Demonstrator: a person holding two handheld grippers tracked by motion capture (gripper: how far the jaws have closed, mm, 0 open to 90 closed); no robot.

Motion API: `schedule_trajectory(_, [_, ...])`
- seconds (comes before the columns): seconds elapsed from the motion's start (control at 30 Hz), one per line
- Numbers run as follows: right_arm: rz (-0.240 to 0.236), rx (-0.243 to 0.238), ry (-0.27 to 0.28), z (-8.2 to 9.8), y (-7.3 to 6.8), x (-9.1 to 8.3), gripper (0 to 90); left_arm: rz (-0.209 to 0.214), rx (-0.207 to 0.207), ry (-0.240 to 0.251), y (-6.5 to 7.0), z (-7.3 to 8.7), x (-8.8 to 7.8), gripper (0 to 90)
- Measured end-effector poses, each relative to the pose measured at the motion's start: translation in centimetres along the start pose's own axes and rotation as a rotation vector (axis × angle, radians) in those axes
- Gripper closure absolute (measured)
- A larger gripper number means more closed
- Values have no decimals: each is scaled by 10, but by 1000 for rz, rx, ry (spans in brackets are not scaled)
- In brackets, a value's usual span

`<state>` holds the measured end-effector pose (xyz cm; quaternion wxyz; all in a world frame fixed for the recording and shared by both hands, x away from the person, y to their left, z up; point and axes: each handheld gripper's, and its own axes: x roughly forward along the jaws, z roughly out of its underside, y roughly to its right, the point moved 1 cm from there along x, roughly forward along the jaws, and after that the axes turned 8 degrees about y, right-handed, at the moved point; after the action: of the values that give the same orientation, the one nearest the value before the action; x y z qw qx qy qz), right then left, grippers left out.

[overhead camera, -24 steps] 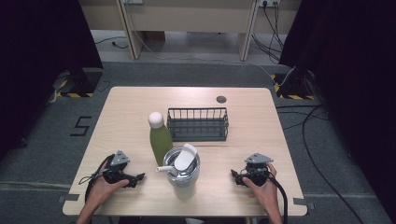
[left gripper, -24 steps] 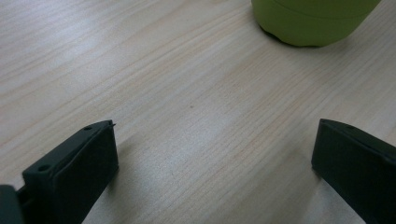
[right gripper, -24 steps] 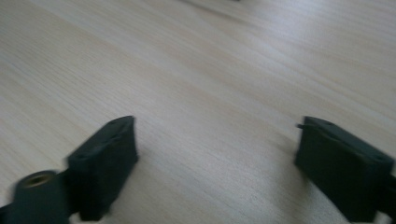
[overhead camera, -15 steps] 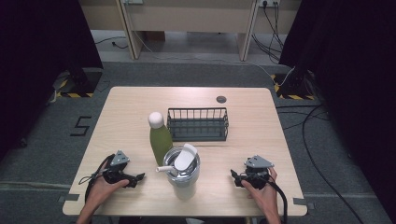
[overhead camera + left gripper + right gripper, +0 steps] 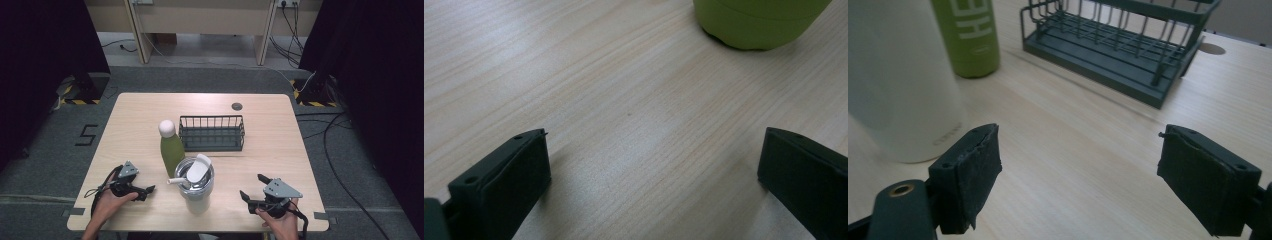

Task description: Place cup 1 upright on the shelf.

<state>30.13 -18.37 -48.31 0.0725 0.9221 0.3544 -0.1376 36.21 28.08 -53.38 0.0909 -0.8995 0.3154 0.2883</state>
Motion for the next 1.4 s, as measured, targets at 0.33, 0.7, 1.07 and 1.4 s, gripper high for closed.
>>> schedule_trajectory(0.33, [-119,1,60,-4,-27,1,175,0,0,0,0,0,0,0])
schedule_trajectory(0.7, [-251,-24,100,-9,-58,15,176,2,0,-1,0,0,0,0])
schedule_trajectory(1.07, [-323,-27,102,-6,-77,41,149,1,0,0,0,0,0,0])
schedule_trajectory(1.4, [-322,-60,86,-2,-86,62,151,1,0,0,0,0,0,0])
